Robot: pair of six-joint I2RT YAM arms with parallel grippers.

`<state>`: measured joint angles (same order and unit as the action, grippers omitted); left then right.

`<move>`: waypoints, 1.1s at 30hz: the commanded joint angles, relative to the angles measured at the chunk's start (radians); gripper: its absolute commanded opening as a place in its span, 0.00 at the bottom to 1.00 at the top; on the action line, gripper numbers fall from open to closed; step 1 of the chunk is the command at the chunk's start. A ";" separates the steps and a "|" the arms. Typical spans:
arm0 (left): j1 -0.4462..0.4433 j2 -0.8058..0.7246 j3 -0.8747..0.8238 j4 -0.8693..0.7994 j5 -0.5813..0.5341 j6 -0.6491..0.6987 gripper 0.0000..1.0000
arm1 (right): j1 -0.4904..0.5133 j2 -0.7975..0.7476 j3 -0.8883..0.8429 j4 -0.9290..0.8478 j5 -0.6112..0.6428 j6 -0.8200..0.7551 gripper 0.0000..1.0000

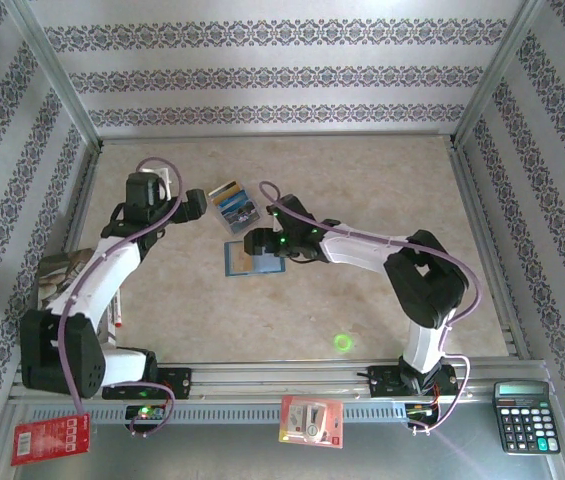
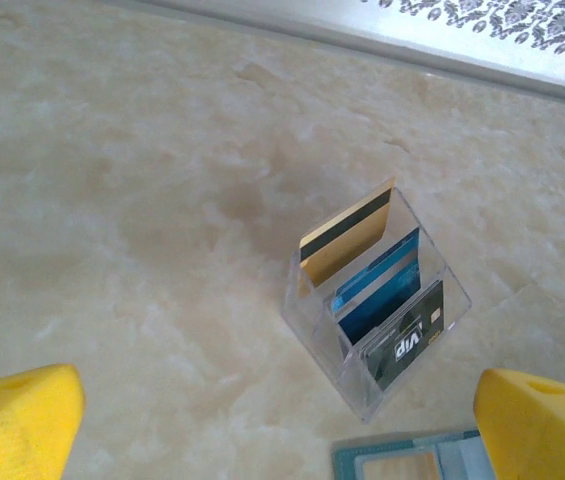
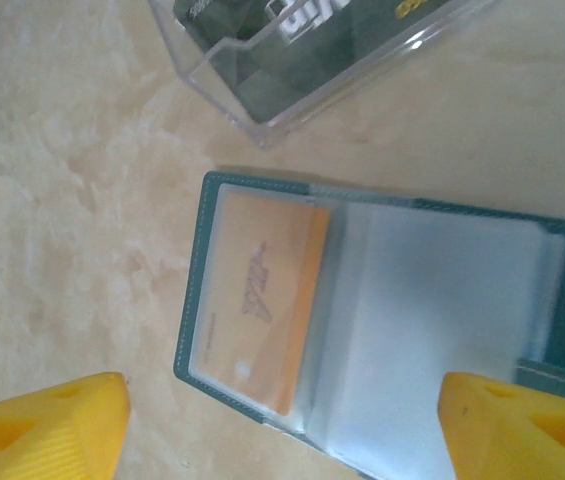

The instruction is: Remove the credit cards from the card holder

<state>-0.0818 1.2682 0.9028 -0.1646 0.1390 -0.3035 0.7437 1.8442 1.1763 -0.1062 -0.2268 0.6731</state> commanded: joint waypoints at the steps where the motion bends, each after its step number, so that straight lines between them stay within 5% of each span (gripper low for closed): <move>1: 0.020 -0.074 -0.054 -0.003 -0.061 -0.086 1.00 | 0.051 0.054 0.097 -0.135 0.114 -0.075 0.78; 9: 0.045 -0.170 -0.142 -0.036 -0.117 -0.190 1.00 | 0.126 0.180 0.280 -0.342 0.311 -0.189 0.78; 33: 0.051 -0.027 -0.074 -0.034 0.216 -0.304 0.98 | 0.096 0.298 0.244 -0.408 0.312 -0.149 0.63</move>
<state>-0.0437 1.2140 0.7940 -0.1860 0.2611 -0.5709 0.8562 2.1029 1.4796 -0.4709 0.0761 0.4995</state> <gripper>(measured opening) 0.991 0.641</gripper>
